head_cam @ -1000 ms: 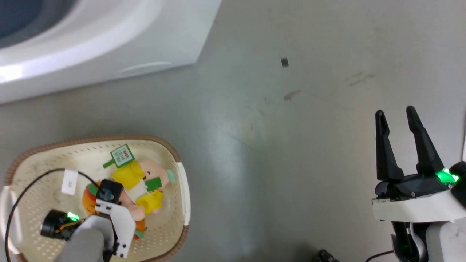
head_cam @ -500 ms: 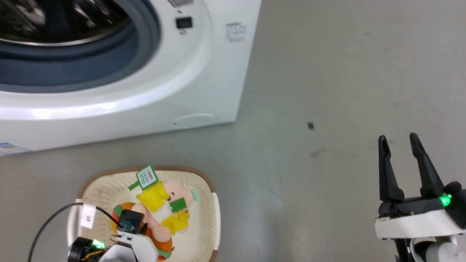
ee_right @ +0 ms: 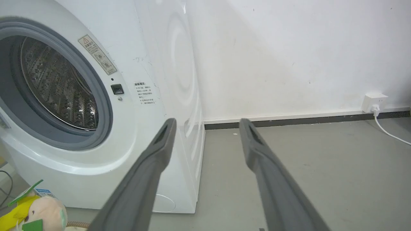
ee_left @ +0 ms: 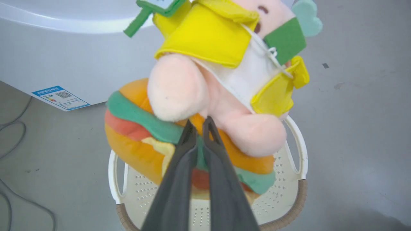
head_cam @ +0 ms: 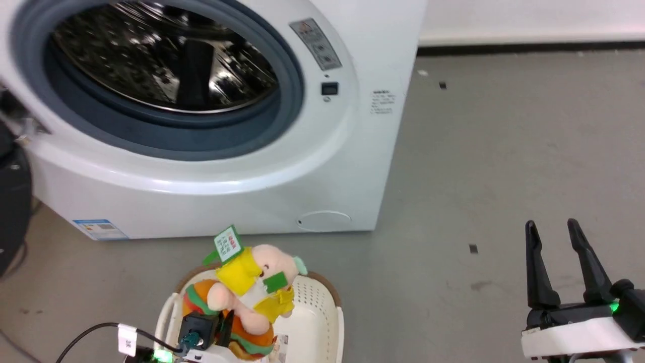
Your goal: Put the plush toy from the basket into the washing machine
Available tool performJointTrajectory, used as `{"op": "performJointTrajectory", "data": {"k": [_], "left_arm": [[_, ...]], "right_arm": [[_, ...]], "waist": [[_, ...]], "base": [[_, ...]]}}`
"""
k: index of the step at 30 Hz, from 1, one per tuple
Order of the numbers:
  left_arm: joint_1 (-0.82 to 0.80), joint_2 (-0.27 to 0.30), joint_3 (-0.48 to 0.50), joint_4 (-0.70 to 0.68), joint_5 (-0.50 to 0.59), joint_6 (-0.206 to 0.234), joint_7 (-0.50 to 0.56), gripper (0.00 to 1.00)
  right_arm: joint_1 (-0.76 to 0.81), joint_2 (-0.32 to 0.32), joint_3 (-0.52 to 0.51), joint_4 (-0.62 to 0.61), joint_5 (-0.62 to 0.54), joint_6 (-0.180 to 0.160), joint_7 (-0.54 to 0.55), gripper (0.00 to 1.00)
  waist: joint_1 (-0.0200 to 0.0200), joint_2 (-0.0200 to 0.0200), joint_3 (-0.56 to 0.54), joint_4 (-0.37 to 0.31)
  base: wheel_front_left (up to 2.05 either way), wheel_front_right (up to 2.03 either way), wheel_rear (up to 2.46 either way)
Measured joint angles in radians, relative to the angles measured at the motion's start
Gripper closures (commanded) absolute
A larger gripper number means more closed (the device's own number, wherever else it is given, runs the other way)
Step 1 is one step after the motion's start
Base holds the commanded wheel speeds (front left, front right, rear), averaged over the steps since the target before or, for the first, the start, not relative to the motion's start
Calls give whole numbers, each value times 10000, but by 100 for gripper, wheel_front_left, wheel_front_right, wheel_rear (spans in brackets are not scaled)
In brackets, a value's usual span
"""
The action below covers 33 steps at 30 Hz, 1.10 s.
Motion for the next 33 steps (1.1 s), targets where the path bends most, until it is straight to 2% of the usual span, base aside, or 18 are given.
{"op": "performJointTrajectory", "data": {"k": [8,15,25,28,33], "left_arm": [[651,270,313,-2606,336,232,0,100],[716,905,849,-4362,441,474,-2,100],[-846,2046,1689,-5971,328,499,846,100],[-1535,2173,1983,-6117,-73,366,1335,100],[-2831,2719,2343,-5904,-198,190,1870,100]], "right_arm": [[257,0,2,12,2,0,0,0],[279,0,153,-56,2,0,0,0],[-90,-2,265,-468,-136,0,0,0],[-299,-2,330,-658,-238,0,0,0],[-698,-2,320,-922,-274,0,0,0]], "waist": [[0,0,-672,455],[0,0,-590,359],[1,0,490,-48],[1,0,1003,-203],[2,0,1993,-516]], "base": [[0,0,0],[0,0,0],[0,0,0],[0,0,0],[0,0,0]]}}
